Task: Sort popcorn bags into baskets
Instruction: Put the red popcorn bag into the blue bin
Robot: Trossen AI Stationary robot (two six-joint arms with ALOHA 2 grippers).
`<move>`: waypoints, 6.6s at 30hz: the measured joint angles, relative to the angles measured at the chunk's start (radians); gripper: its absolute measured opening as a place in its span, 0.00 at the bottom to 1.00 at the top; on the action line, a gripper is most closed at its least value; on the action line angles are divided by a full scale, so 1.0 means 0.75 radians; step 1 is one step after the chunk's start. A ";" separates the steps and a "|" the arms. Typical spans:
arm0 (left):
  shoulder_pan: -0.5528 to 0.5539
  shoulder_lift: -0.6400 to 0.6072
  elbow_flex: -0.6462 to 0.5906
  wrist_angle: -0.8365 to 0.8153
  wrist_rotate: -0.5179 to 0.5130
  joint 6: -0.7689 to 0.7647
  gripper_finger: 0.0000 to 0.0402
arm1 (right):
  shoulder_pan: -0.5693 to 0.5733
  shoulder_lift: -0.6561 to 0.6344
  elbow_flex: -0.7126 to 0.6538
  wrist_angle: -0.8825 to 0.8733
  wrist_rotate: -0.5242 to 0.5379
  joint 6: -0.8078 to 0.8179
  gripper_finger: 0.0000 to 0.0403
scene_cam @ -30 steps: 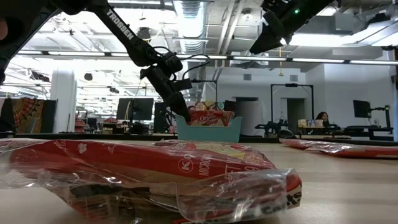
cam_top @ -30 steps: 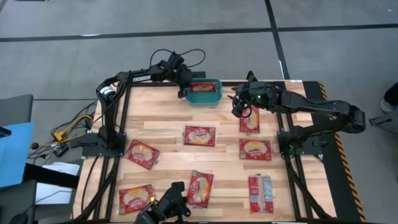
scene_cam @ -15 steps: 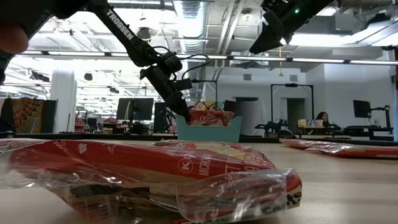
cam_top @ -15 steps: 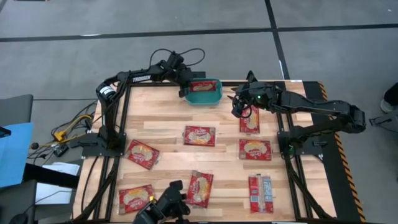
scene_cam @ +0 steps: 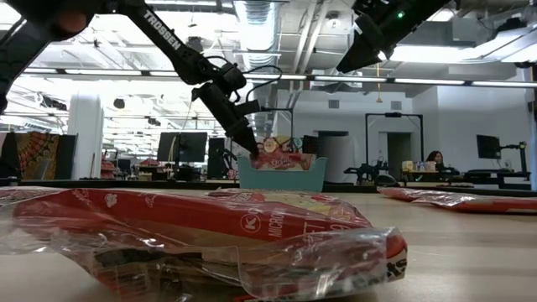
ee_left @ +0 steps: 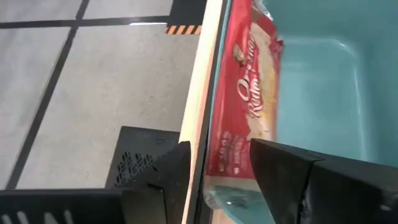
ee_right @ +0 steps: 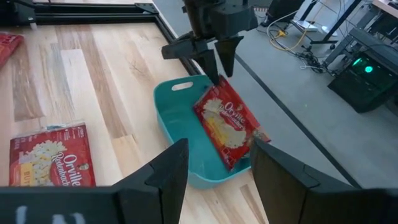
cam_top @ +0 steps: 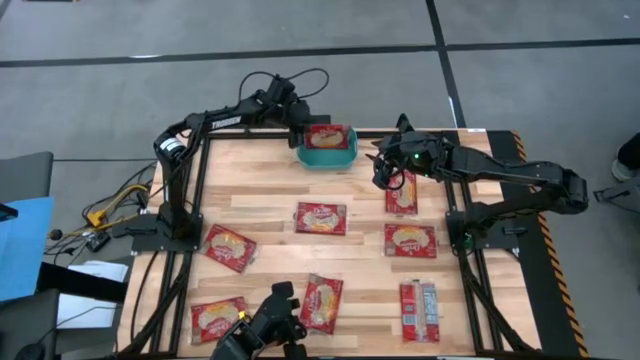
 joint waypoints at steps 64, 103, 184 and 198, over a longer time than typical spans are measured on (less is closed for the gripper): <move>-0.292 -0.930 -0.994 0.347 0.143 -0.562 0.30 | 0.191 0.000 -0.548 0.764 -0.111 0.529 0.45; -0.772 -1.308 -1.474 0.330 -0.459 -1.076 0.30 | 0.100 0.547 -0.284 0.862 -0.241 0.471 0.46; -0.770 -1.307 -1.478 0.488 -0.776 -0.903 0.30 | -0.425 1.560 1.247 -0.714 -0.451 -0.419 0.31; -0.768 -1.307 -1.478 0.484 -0.756 -0.891 0.30 | -0.496 1.641 1.259 -0.836 -0.736 -0.495 0.71</move>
